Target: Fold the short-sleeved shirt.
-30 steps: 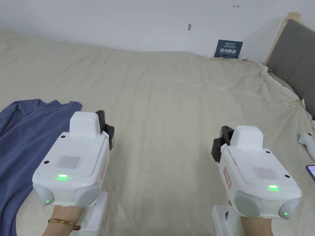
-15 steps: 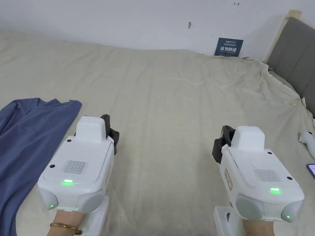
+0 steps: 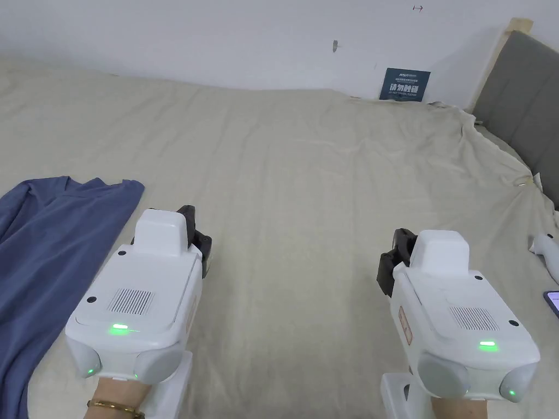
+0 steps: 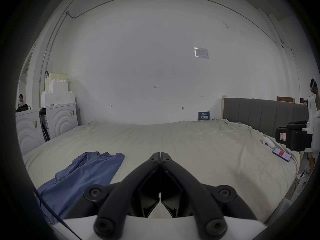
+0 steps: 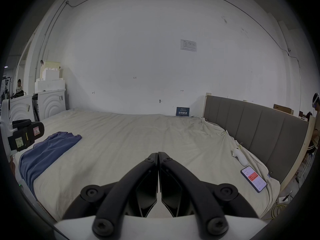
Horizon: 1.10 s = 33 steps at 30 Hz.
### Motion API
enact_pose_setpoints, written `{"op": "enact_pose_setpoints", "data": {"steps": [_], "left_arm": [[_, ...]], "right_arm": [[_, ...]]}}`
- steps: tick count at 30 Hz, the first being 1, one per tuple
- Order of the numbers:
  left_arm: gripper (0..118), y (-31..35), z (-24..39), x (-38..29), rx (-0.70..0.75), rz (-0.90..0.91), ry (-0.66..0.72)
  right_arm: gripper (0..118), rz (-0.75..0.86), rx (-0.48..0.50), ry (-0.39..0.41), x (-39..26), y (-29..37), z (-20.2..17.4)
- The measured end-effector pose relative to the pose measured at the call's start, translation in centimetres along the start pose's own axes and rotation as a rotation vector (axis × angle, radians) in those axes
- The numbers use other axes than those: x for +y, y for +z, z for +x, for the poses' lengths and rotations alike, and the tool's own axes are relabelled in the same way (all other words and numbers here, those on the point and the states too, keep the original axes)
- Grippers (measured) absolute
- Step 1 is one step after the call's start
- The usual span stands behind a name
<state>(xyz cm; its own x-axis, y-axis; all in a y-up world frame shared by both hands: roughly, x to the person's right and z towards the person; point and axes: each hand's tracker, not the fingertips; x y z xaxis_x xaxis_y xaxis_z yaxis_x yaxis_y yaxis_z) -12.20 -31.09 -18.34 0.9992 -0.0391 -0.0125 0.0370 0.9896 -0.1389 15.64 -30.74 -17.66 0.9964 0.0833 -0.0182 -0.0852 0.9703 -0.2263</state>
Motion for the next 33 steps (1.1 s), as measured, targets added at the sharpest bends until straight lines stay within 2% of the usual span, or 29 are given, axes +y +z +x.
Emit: {"op": "enact_pose_setpoints", "data": {"steps": [33], "left_arm": [[0,0.2,0.26,0.2,-0.011,0.008,-0.001]], "right_arm": [[0,0.008,0.006,0.011,0.2,0.37,0.01]]}}
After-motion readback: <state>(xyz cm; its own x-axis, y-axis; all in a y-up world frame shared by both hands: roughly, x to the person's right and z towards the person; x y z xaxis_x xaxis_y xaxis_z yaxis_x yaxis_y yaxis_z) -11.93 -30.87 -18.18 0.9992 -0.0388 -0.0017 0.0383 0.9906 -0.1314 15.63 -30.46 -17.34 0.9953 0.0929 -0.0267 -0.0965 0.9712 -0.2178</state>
